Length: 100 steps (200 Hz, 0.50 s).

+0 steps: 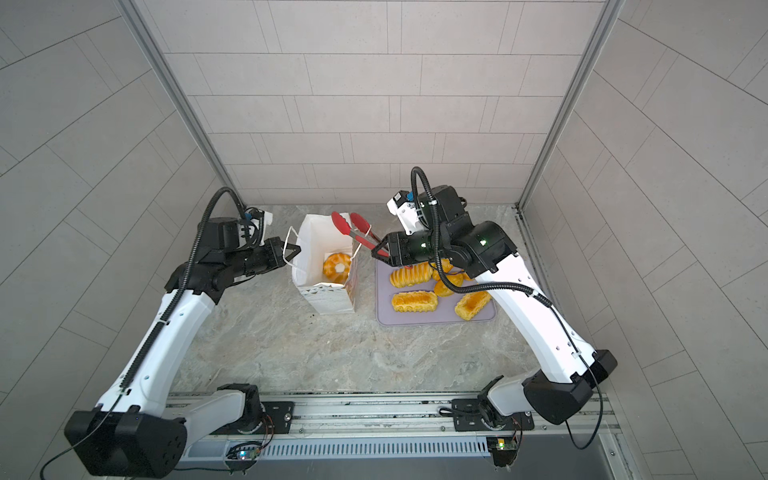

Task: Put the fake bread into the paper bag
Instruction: 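Raise the empty tongs out of the bag while the left gripper holds the bag edge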

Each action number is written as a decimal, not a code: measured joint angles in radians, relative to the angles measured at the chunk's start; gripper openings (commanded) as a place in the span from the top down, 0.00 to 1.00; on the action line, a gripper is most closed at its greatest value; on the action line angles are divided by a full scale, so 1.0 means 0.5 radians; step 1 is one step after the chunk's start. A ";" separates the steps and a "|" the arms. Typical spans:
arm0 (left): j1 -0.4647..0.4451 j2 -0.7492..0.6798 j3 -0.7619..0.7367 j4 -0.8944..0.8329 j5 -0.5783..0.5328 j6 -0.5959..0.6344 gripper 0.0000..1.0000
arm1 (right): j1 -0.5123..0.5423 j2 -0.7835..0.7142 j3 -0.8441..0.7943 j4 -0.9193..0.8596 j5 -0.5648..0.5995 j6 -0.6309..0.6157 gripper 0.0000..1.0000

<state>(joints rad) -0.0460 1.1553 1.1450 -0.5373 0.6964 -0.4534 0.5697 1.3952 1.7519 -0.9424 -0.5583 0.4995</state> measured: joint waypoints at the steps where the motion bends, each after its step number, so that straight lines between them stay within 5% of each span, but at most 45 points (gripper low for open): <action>1: 0.000 0.003 0.000 0.000 0.000 0.002 1.00 | 0.000 0.000 -0.008 0.005 -0.002 0.003 0.54; 100: 0.055 0.155 0.000 -0.013 0.016 0.035 1.00 | -0.004 0.002 -0.247 0.346 -0.228 0.117 0.53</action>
<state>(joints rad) -0.0185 1.2327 1.1450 -0.5438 0.7044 -0.4358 0.5678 1.3960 1.6283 -0.7692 -0.6724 0.5583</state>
